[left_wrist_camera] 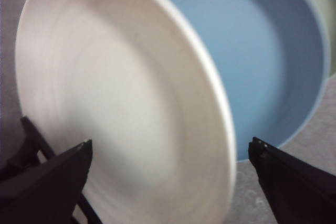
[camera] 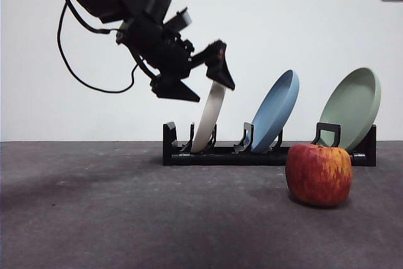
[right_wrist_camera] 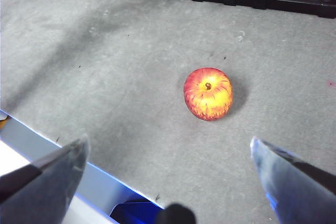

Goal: Take the yellow plate from the plate rack,put the plate on the table,take the apple from the table,put the apple in the plate

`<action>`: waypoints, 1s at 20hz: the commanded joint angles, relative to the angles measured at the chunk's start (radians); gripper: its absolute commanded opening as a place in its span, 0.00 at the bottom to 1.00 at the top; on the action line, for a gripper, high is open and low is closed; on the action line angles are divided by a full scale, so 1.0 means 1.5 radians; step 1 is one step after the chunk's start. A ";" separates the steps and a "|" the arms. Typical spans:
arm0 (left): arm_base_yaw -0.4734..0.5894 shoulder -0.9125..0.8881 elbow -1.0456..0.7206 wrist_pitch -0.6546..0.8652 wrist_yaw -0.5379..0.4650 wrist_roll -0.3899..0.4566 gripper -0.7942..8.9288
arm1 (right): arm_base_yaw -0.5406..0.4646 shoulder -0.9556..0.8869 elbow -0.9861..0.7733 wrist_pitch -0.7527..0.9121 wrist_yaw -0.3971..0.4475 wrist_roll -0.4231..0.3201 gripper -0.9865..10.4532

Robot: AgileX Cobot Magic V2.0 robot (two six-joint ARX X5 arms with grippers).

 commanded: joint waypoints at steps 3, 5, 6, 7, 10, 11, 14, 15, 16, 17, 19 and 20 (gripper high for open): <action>-0.013 0.002 0.003 0.027 -0.016 0.008 0.28 | 0.002 0.006 0.002 0.004 0.002 0.003 0.64; -0.013 0.002 0.003 0.028 -0.013 0.008 0.16 | 0.002 0.006 0.002 0.004 0.002 0.003 0.64; -0.014 0.002 0.003 0.028 -0.013 0.008 0.13 | 0.002 0.006 0.002 0.004 0.002 0.003 0.64; -0.015 0.002 0.003 0.028 -0.008 0.008 0.10 | 0.002 0.006 0.002 0.004 0.002 0.003 0.64; -0.014 0.002 0.004 0.028 0.027 -0.001 0.07 | 0.002 0.007 0.002 0.004 0.002 0.003 0.64; -0.014 0.001 0.004 0.026 0.034 -0.003 0.07 | 0.002 0.007 0.002 0.004 0.002 0.003 0.64; -0.014 -0.010 0.004 0.017 0.048 -0.004 0.07 | 0.002 0.007 0.002 0.004 0.002 0.003 0.64; -0.014 -0.020 0.004 0.013 0.050 -0.003 0.07 | 0.002 0.007 0.002 0.004 0.002 0.003 0.64; -0.014 -0.030 0.004 0.009 0.050 -0.003 0.07 | 0.002 0.007 0.002 0.004 0.002 0.003 0.64; -0.014 -0.042 0.004 0.003 0.050 -0.003 0.07 | 0.002 0.007 0.002 0.004 0.002 0.003 0.64; -0.013 -0.074 0.004 -0.017 0.049 -0.001 0.07 | 0.002 0.007 0.002 0.004 0.002 0.003 0.64; -0.012 -0.092 0.004 -0.030 0.048 0.003 0.07 | 0.002 0.008 0.002 0.004 0.002 0.003 0.64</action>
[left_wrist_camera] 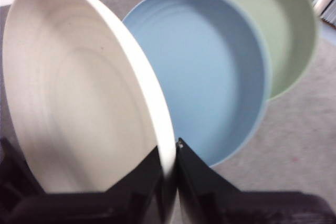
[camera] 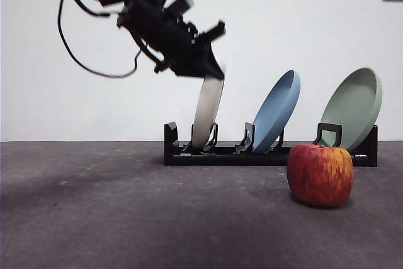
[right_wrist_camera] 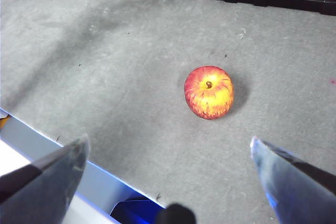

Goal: Take the yellow plate from the plate rack,put the plate on the table,take the apple from the table,put the apple in the plate

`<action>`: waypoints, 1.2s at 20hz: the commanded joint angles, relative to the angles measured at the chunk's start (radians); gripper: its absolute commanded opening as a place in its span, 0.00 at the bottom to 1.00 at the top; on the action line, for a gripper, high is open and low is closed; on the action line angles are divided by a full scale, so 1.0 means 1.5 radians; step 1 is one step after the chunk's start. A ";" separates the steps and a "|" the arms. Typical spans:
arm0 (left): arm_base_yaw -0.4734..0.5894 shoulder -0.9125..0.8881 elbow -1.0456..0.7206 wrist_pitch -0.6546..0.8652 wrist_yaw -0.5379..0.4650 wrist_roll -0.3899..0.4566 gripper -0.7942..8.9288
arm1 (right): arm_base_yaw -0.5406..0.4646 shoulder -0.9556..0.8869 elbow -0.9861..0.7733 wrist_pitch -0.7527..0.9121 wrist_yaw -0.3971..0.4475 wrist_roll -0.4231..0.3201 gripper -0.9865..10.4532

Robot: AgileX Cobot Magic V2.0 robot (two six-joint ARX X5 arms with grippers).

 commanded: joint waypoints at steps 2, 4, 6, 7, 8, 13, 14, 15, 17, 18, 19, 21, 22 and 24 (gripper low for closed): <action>-0.002 -0.072 0.001 -0.020 0.007 0.016 0.07 | 0.002 0.002 0.002 0.004 0.001 0.003 0.64; -0.002 -0.117 0.001 -0.060 0.008 0.019 0.07 | 0.002 0.002 0.002 0.004 0.001 0.003 0.64; -0.012 -0.174 0.001 -0.144 0.006 0.068 0.07 | 0.002 0.002 0.002 0.004 0.001 0.003 0.64; -0.020 -0.196 0.001 -0.191 -0.006 0.091 0.07 | 0.002 0.002 0.002 0.004 0.001 0.003 0.64; -0.030 -0.224 0.001 -0.254 -0.031 0.124 0.07 | 0.002 0.002 0.002 0.004 0.001 0.003 0.64; -0.130 -0.279 0.001 -0.527 -0.264 0.254 0.08 | 0.002 0.002 0.002 0.004 0.001 0.010 0.64; -0.150 -0.278 -0.002 -0.564 -0.292 0.258 0.08 | 0.002 0.002 0.002 0.004 0.001 0.010 0.64; -0.169 -0.278 -0.012 -0.570 -0.314 0.258 0.08 | 0.002 0.002 0.002 0.004 0.001 0.010 0.64; -0.220 -0.278 -0.044 -0.565 -0.375 0.258 0.08 | 0.002 0.002 0.002 0.004 0.002 0.010 0.64; -0.244 -0.278 -0.073 -0.549 -0.407 0.259 0.08 | 0.002 0.002 0.002 0.004 0.001 0.010 0.64; -0.261 -0.278 -0.102 -0.532 -0.422 0.259 0.08 | 0.002 0.002 0.002 0.004 0.001 0.010 0.64; -0.300 -0.273 -0.175 -0.475 -0.473 0.263 0.08 | 0.002 0.002 0.002 0.004 0.001 0.010 0.64; -0.320 -0.266 -0.211 -0.445 -0.491 0.275 0.08 | 0.002 0.002 0.002 0.004 0.001 0.010 0.64; -0.349 -0.254 -0.269 -0.393 -0.495 0.278 0.08 | 0.002 0.002 0.002 0.004 0.001 0.010 0.64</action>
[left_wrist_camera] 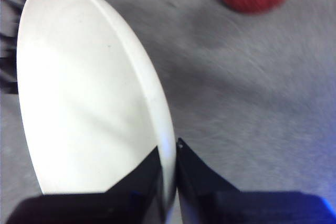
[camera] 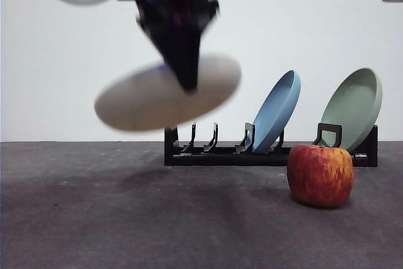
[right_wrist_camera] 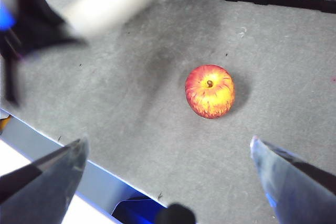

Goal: Take the yellow plate from the plate rack,put the plate on the table,take the apple from the table,put the apple in the plate

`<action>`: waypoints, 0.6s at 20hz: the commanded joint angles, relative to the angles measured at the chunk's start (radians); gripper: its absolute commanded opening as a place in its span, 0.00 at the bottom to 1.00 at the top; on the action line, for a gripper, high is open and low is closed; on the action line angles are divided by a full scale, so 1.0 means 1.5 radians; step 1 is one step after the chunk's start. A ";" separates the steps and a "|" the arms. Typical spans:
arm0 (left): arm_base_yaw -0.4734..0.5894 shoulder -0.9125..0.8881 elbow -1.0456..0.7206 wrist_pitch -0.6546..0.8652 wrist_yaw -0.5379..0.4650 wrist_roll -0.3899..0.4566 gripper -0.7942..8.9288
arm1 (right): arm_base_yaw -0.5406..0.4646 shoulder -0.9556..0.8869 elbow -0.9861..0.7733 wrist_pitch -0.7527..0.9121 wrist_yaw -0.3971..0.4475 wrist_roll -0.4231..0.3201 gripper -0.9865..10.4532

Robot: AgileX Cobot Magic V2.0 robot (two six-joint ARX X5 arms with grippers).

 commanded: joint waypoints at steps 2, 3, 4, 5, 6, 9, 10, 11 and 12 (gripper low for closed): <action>-0.046 0.028 -0.085 0.103 -0.040 0.017 0.08 | 0.002 0.000 0.002 0.004 0.001 0.005 0.64; -0.060 0.034 -0.103 0.131 -0.055 0.019 0.08 | 0.002 0.000 0.002 0.004 0.001 0.005 0.64; -0.072 0.040 -0.119 0.152 -0.063 0.019 0.08 | 0.002 0.000 0.002 0.004 0.002 0.005 0.64; -0.079 0.047 -0.133 0.167 -0.067 0.019 0.08 | 0.002 0.000 0.002 0.004 0.002 0.005 0.64; -0.085 0.059 -0.143 0.175 -0.073 0.018 0.08 | 0.002 0.000 0.002 0.004 0.002 0.005 0.64; -0.086 0.119 -0.152 0.188 -0.090 0.011 0.08 | 0.002 0.000 0.002 0.004 0.001 0.005 0.64; -0.087 0.139 -0.152 0.188 -0.094 0.011 0.08 | 0.002 0.000 0.002 0.003 0.001 0.005 0.64; -0.089 0.156 -0.152 0.188 -0.090 0.009 0.08 | 0.002 0.000 0.002 0.003 -0.001 0.005 0.64; -0.090 0.167 -0.152 0.189 -0.090 0.006 0.08 | 0.002 0.000 0.002 0.003 -0.001 0.005 0.64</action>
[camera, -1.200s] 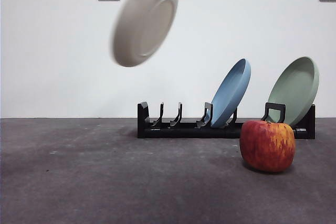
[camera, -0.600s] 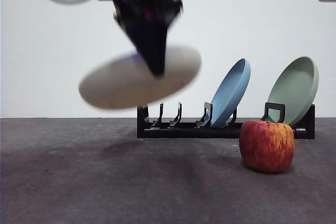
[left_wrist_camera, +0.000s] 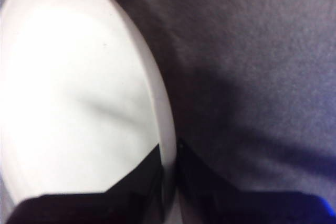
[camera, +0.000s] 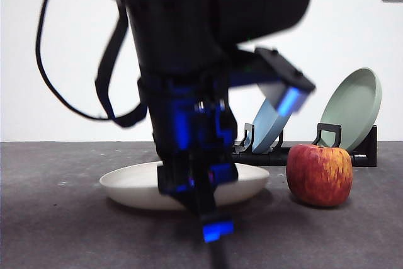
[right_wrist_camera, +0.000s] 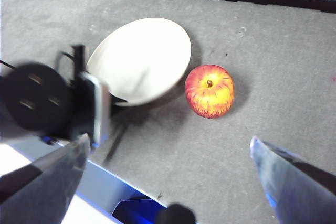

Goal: Take the yellow plate from the plate rack,put the plate on the table,take the apple from the table,put the apple in the plate

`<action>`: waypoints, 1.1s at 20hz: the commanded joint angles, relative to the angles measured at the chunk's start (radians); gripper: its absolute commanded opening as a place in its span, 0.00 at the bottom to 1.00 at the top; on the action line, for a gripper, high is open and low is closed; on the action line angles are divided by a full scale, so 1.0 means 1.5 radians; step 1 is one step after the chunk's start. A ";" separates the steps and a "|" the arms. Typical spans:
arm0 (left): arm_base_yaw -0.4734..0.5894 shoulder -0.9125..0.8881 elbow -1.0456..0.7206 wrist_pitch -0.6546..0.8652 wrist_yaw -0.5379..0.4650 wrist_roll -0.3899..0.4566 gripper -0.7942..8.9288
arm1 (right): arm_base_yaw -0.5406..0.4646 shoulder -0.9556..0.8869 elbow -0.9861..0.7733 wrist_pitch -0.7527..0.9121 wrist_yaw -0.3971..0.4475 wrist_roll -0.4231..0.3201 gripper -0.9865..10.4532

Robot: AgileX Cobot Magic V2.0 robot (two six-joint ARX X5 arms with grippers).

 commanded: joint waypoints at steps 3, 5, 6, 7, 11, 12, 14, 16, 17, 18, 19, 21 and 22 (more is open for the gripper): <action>-0.007 0.025 -0.007 0.002 0.041 -0.037 0.09 | 0.002 0.000 0.002 0.003 -0.001 0.005 0.64; -0.008 0.023 -0.007 0.001 0.052 -0.052 0.21 | 0.002 0.000 0.002 0.003 -0.001 0.005 0.64; -0.008 0.023 -0.007 -0.001 0.052 -0.056 0.30 | 0.002 0.000 0.002 0.003 -0.001 0.005 0.64; -0.008 0.023 -0.007 -0.002 0.053 -0.056 0.37 | 0.002 0.000 0.002 0.003 -0.001 0.005 0.64; -0.008 0.004 -0.005 -0.005 0.049 -0.058 0.38 | 0.002 0.001 0.002 0.003 -0.001 0.005 0.64; -0.008 -0.010 -0.004 -0.006 0.049 -0.061 0.38 | 0.002 0.004 0.002 0.004 -0.001 0.005 0.64; -0.008 -0.055 -0.004 -0.009 0.051 -0.073 0.38 | 0.002 0.011 0.002 0.004 0.000 0.005 0.64; -0.008 -0.115 0.002 -0.026 0.068 -0.095 0.38 | 0.002 0.027 0.002 0.009 0.002 0.005 0.64; -0.008 -0.149 0.009 -0.035 0.084 -0.110 0.38 | 0.002 0.038 0.002 0.019 0.002 0.005 0.64; -0.008 -0.185 0.017 -0.042 0.105 -0.126 0.38 | 0.002 0.052 0.002 0.036 0.002 0.008 0.64; -0.008 -0.224 0.027 -0.051 0.128 -0.144 0.38 | 0.003 0.071 0.002 0.062 0.001 0.018 0.64; -0.008 -0.297 0.051 -0.066 0.182 -0.184 0.38 | 0.016 0.118 0.002 0.119 0.002 0.028 0.64; -0.008 -0.332 0.060 -0.071 0.210 -0.203 0.38 | 0.024 0.146 0.002 0.143 0.002 0.034 0.64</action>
